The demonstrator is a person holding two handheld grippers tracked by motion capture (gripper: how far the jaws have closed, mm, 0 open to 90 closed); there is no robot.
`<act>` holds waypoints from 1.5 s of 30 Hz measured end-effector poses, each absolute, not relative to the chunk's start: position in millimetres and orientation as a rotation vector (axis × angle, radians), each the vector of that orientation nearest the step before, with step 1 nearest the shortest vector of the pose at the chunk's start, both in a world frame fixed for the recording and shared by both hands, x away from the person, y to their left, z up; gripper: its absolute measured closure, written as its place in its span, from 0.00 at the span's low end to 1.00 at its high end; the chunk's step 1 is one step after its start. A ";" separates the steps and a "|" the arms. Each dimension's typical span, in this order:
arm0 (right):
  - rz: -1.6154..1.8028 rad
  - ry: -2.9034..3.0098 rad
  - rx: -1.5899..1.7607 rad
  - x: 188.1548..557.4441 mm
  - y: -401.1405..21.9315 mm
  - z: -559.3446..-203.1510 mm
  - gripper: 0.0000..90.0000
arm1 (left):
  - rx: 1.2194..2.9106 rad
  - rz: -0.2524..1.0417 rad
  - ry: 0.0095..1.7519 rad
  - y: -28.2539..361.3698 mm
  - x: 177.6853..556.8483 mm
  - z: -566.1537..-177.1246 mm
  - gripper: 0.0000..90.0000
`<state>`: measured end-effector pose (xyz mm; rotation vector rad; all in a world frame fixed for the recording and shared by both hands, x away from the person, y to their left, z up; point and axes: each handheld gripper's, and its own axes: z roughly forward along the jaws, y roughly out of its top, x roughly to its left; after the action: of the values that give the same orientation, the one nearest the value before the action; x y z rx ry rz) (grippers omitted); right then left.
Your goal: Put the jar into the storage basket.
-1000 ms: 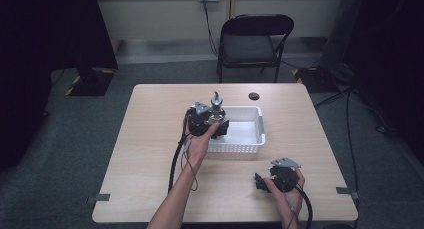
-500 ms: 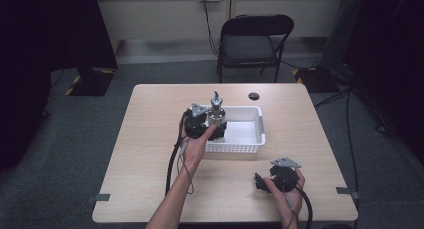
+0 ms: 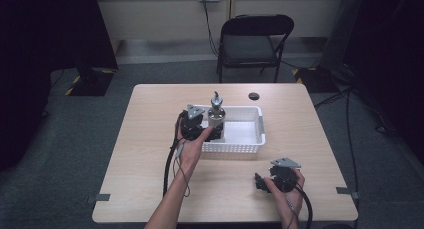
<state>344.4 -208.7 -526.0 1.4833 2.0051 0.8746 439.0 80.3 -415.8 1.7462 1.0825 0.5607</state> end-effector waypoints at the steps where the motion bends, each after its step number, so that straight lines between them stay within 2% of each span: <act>1: 0.875 2.005 1.483 344.4 -208.7 -526.0 0.00 | 1.742 0.560 1.081 81.1 438.2 -415.7 0.02; 12: 0.875 2.005 1.483 344.4 -208.7 -526.0 0.00 | 1.729 0.560 1.070 85.9 431.6 -413.0 0.02; 17: 0.875 2.005 1.483 344.4 -208.7 -526.0 0.00 | 1.742 0.603 1.059 87.5 427.9 -413.4 0.03; 45: 0.875 2.005 1.483 344.4 -208.7 -526.0 0.00 | 1.678 0.587 1.089 103.7 396.4 -420.3 0.03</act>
<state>344.4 -208.7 -526.0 1.4834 2.0051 0.8747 396.4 103.7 -420.3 1.6784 1.0890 0.5869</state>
